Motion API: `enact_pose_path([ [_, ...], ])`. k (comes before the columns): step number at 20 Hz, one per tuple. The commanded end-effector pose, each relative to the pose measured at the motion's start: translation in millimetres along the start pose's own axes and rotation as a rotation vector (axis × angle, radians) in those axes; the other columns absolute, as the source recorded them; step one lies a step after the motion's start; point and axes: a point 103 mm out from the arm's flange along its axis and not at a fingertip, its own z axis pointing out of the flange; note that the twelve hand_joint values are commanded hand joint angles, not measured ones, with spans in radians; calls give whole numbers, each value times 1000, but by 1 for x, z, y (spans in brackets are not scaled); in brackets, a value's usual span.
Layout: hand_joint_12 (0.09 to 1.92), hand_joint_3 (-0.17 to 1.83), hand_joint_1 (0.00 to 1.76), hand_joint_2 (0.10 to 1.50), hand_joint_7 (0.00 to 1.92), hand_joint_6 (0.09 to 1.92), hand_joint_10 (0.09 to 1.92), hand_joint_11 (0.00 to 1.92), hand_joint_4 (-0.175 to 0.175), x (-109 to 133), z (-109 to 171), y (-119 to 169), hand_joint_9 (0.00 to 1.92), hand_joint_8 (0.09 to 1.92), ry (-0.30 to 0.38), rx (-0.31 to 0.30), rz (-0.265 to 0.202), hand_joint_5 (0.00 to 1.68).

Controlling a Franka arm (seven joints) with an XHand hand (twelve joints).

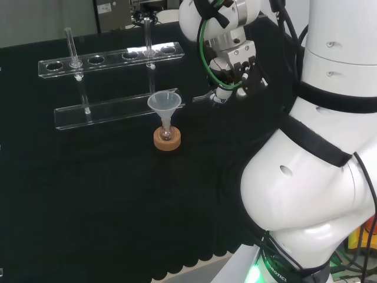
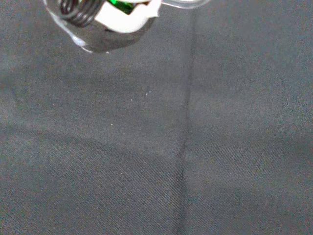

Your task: Pick up the weighing funnel.

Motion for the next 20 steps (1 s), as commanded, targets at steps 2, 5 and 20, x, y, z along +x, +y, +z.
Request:
enact_pose_path([
  [2,1200,531,1066,818,912,980,413,609,154,-5,-20,-13,1001,658,-30,-10,9,1064],
  [5,1200,533,1066,817,915,979,413,609,154,-5,-24,-18,1001,657,-40,-10,13,1065],
  [20,1200,546,1071,807,927,970,416,619,147,3,-58,-48,1013,651,-76,-53,16,1073],
])
